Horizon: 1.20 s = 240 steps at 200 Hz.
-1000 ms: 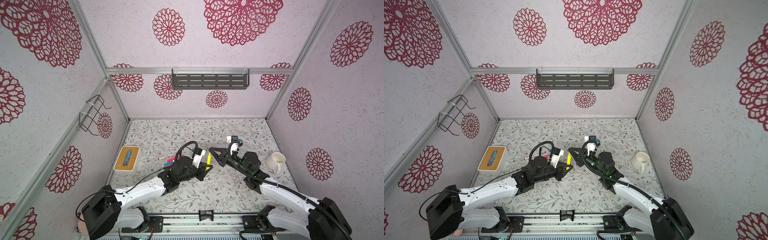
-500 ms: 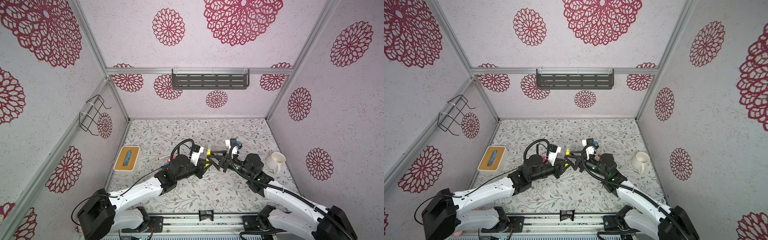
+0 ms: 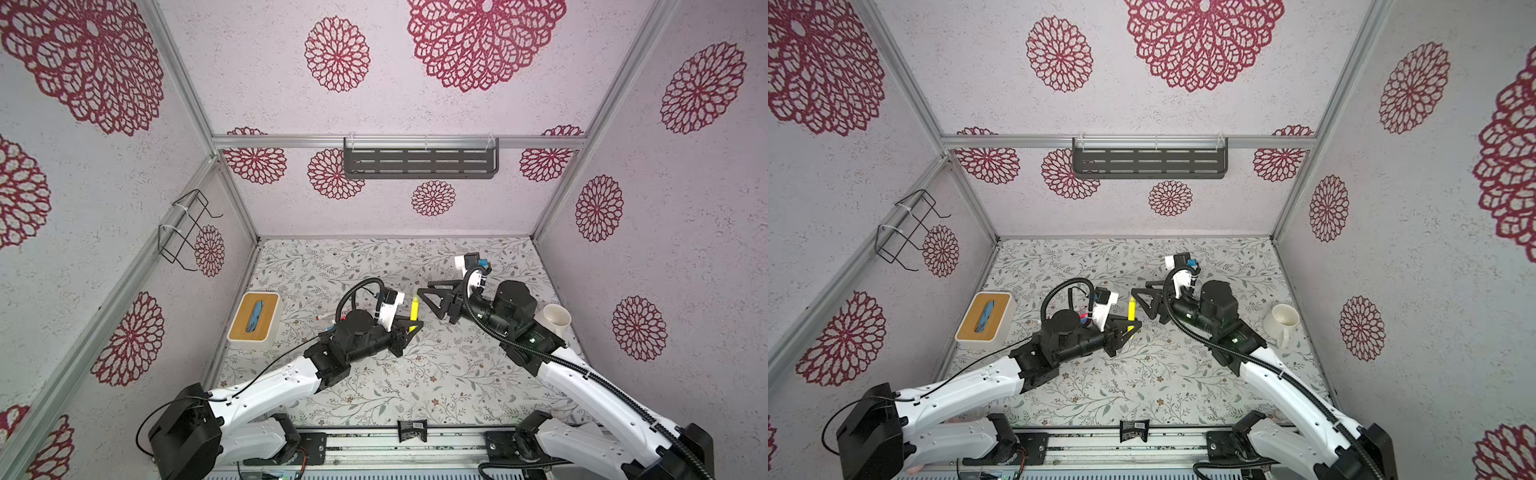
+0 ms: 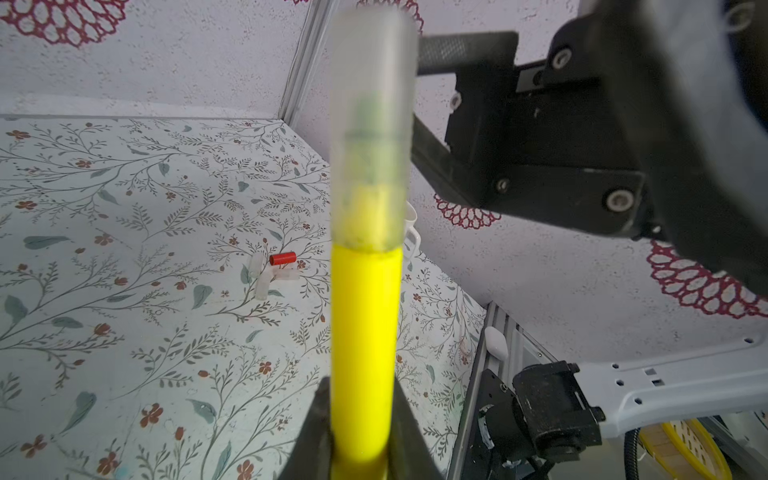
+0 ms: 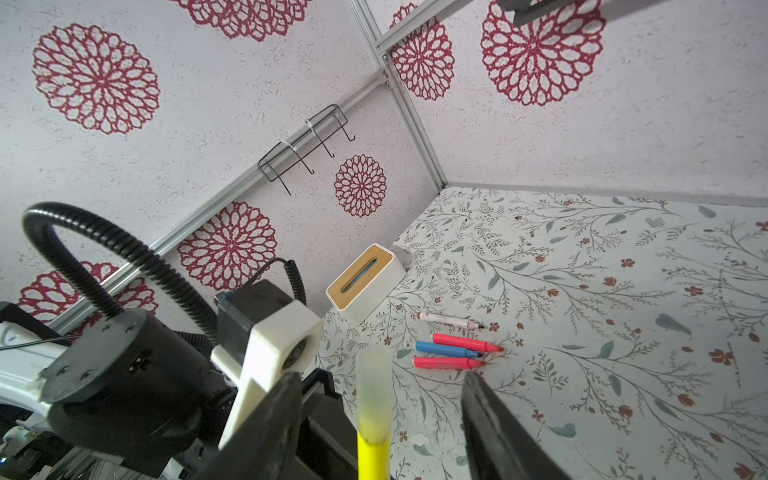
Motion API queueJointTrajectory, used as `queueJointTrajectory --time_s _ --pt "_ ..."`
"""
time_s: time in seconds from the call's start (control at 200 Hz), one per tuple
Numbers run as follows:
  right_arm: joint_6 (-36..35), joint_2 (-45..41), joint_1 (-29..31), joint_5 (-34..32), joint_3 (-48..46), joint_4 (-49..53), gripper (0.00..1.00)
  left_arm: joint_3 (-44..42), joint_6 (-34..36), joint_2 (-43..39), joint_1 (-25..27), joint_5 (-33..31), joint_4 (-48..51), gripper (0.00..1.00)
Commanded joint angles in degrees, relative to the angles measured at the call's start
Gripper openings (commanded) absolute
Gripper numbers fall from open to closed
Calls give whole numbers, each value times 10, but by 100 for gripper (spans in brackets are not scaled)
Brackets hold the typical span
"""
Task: Insert the pens into the pen caps
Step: 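Push the translucent cap down over the highlighter tip with the right gripper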
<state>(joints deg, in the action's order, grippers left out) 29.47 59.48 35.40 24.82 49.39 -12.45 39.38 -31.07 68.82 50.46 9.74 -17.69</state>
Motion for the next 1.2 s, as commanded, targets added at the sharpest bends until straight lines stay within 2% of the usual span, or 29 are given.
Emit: queueJointTrajectory --time_s 0.0,0.31,0.71,0.886,1.091,1.196 --pt "-24 26 -2 22 37 32 59 -5 9 1 -3 -2 -5 0" --pt "-29 79 -1 56 83 47 48 -4 10 10 -2 1 -8 0" --pt "-28 84 2 68 88 43 41 -5 9 15 -2 0 -9 0" --pt "-27 81 4 68 80 40 29 -2 8 18 -2 0 -12 0" --pt "-32 76 8 66 67 51 7 -2 13 15 -2 -7 -15 0" --pt "-34 70 15 56 48 54 3 -8 16 5 -5 -13 -26 0"
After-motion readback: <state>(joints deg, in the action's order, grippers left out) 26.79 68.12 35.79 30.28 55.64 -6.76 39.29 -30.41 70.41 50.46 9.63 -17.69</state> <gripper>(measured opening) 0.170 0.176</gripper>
